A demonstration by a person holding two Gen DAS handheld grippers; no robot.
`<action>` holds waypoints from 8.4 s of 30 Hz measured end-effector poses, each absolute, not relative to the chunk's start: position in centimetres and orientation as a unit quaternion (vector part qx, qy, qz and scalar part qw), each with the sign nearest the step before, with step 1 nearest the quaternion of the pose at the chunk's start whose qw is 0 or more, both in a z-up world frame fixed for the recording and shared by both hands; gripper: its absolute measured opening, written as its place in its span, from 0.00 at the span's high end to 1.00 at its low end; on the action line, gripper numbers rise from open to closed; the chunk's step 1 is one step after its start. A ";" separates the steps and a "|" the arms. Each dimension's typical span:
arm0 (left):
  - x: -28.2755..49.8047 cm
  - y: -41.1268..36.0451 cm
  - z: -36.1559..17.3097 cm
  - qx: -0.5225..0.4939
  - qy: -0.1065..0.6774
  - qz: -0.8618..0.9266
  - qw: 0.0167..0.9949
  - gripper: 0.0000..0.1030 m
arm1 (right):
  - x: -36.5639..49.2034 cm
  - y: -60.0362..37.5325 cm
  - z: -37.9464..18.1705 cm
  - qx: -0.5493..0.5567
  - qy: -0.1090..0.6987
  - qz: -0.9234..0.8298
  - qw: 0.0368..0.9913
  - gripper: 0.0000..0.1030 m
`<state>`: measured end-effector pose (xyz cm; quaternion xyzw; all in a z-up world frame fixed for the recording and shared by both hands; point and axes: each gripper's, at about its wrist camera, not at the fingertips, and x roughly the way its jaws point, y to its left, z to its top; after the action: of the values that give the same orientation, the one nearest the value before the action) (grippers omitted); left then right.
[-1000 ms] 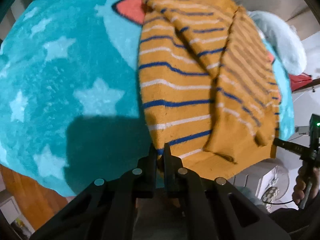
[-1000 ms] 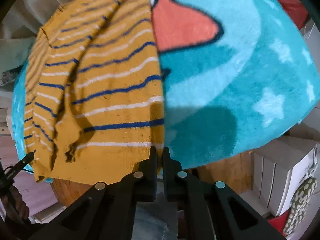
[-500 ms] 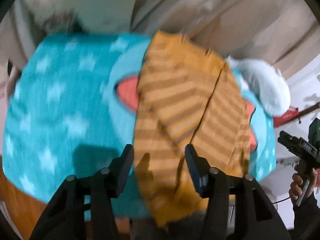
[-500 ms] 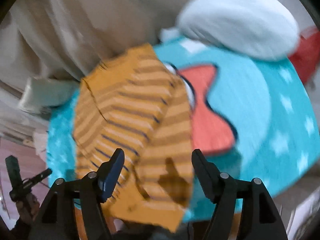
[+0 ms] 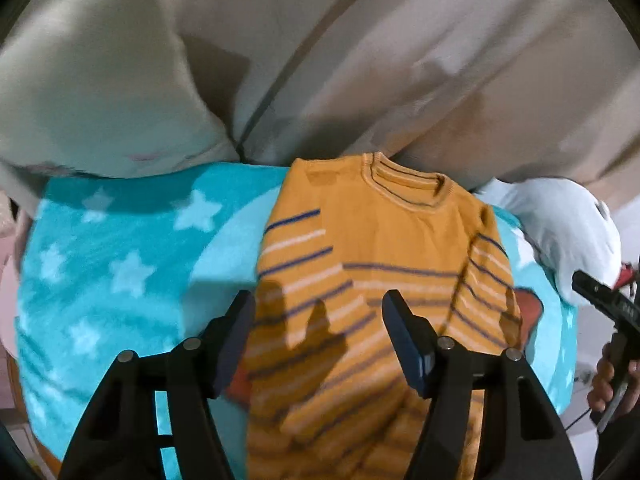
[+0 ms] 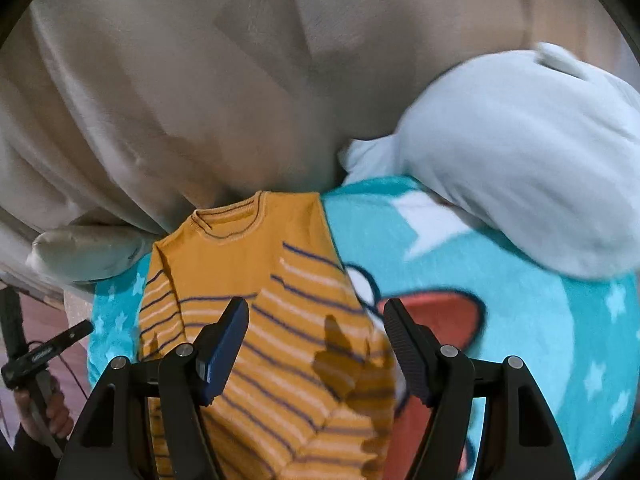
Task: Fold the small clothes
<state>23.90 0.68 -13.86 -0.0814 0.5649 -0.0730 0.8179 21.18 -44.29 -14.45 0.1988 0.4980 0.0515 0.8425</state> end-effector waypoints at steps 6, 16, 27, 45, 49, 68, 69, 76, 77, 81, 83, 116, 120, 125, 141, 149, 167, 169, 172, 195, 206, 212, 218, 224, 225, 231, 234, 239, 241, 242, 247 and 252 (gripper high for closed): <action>31.8 -1.0 -18.7 -0.040 0.581 -0.044 0.812 0.37 | 28.4 -43.0 -18.5 0.173 0.527 0.089 0.828 0.28; 37.0 -1.3 -22.7 -0.038 0.599 -0.041 0.799 0.38 | 36.4 -42.7 -24.9 0.175 0.565 0.115 0.798 0.42; 36.8 -1.2 -22.5 -0.050 0.580 -0.042 0.812 0.93 | 37.3 -42.7 -26.0 0.152 0.573 0.096 0.799 0.92; 14.3 3.1 -7.8 -0.089 0.513 -0.138 0.843 0.93 | 13.9 -43.2 -12.1 0.132 0.490 0.145 0.849 0.93; 8.1 4.7 -11.4 -0.092 0.556 -0.135 0.815 0.93 | 7.3 -41.9 -14.9 0.150 0.527 0.132 0.826 0.93; -3.8 7.6 -17.2 -0.135 0.628 -0.164 0.749 0.55 | -4.4 -43.4 -20.5 0.251 0.573 0.044 0.779 0.36; -3.9 7.3 -17.0 -0.141 0.625 -0.170 0.749 0.52 | -4.4 -43.1 -20.8 0.264 0.574 0.049 0.773 0.36; -1.2 3.9 -20.3 -0.191 0.663 -0.180 0.701 0.51 | -2.3 -39.8 -25.2 0.325 0.604 0.056 0.726 0.36; -1.0 4.2 -20.8 -0.210 0.665 -0.172 0.696 0.51 | -2.2 -39.6 -25.5 0.334 0.603 0.057 0.722 0.36; -0.2 4.6 -21.7 -0.243 0.664 -0.156 0.689 0.54 | -0.9 -39.1 -26.6 0.339 0.610 0.045 0.715 0.56; 0.3 4.2 -22.5 -0.233 0.677 -0.141 0.683 0.71 | -0.5 -39.1 -27.0 0.345 0.615 0.041 0.707 0.69; -6.6 3.7 -20.0 -0.029 0.676 -0.218 0.703 0.54 | -3.9 -41.0 -24.0 0.285 0.605 0.036 0.742 0.26; -5.0 6.2 -18.8 -0.100 0.649 -0.184 0.731 0.54 | -2.1 -40.9 -24.6 0.264 0.615 0.041 0.742 0.38; -1.9 7.3 -22.5 -0.153 0.690 -0.109 0.699 0.54 | -0.9 -39.2 -26.5 0.235 0.633 0.054 0.735 0.58; -2.9 5.8 -24.0 -0.080 0.703 -0.100 0.700 0.87 | -1.7 -38.7 -28.6 0.206 0.673 0.039 0.709 0.85; -0.9 8.8 -18.8 -0.128 0.620 -0.080 0.770 0.40 | 0.2 -41.5 -21.7 0.199 0.584 0.041 0.786 0.19; 12.7 6.8 -25.5 -0.167 0.654 -0.063 0.735 0.51 | 15.3 -45.6 -28.1 0.244 0.614 0.045 0.749 0.28; 12.6 6.5 -25.4 -0.160 0.650 -0.063 0.740 0.51 | 15.2 -45.6 -28.6 0.253 0.613 0.047 0.747 0.30; 12.5 6.5 -25.4 -0.172 0.648 -0.061 0.740 0.51 | 15.0 -45.4 -28.2 0.247 0.610 0.048 0.751 0.55; 17.0 6.0 -16.3 -0.169 0.553 -0.092 0.811 0.87 | 18.7 -47.0 -18.7 0.234 0.518 0.039 0.822 0.94; 28.4 2.8 -18.8 -0.116 0.561 -0.066 0.817 0.85 | 29.9 -46.4 -20.2 0.199 0.511 0.028 0.836 0.94; 29.2 3.6 -23.6 -0.105 0.603 -0.024 0.791 0.60 | 31.2 -47.4 -26.4 0.239 0.565 0.020 0.790 0.76; 24.2 5.4 -21.1 -0.099 0.572 -0.018 0.814 0.40 | 27.6 -47.1 -21.1 0.258 0.530 0.027 0.807 0.33; 16.0 6.1 -23.0 -0.182 0.599 -0.034 0.779 0.40 | 22.6 -39.4 -18.2 0.264 0.530 0.130 0.795 0.33; 14.4 6.1 -23.9 -0.207 0.606 -0.036 0.767 0.40 | 22.2 -38.1 -18.3 0.268 0.536 0.144 0.787 0.33; 10.1 5.7 -27.5 -0.297 0.619 -0.054 0.725 0.40 | 21.0 -29.1 -19.6 0.238 0.583 0.215 0.746 0.33; 9.9 5.3 -28.2 -0.312 0.612 -0.063 0.724 0.44 | 21.0 -26.0 -19.6 0.216 0.595 0.234 0.737 0.33; 11.3 4.0 -28.7 -0.303 0.623 -0.094 0.715 0.65 | 22.6 -21.5 -19.6 0.174 0.614 0.263 0.724 0.33; 11.4 3.4 -29.1 -0.293 0.622 -0.099 0.719 0.65 | 23.4 -19.6 -19.7 0.155 0.621 0.274 0.718 0.33; 11.4 3.4 -29.1 -0.297 0.618 -0.098 0.721 0.65 | 24.0 -18.5 -19.7 0.144 0.625 0.281 0.714 0.33; 10.2 5.2 -30.0 -0.373 0.599 -0.086 0.703 0.66 | 26.1 -14.4 -20.2 0.112 0.639 0.298 0.700 0.33; 10.0 4.3 -30.1 -0.352 0.604 -0.072 0.711 0.90 | 27.5 -11.1 -21.9 0.079 0.662 0.307 0.679 0.33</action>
<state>10.02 4.26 -30.07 -0.3523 0.6041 -0.0719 0.7112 27.52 -11.05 -21.93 0.0786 0.6625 0.3071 0.6787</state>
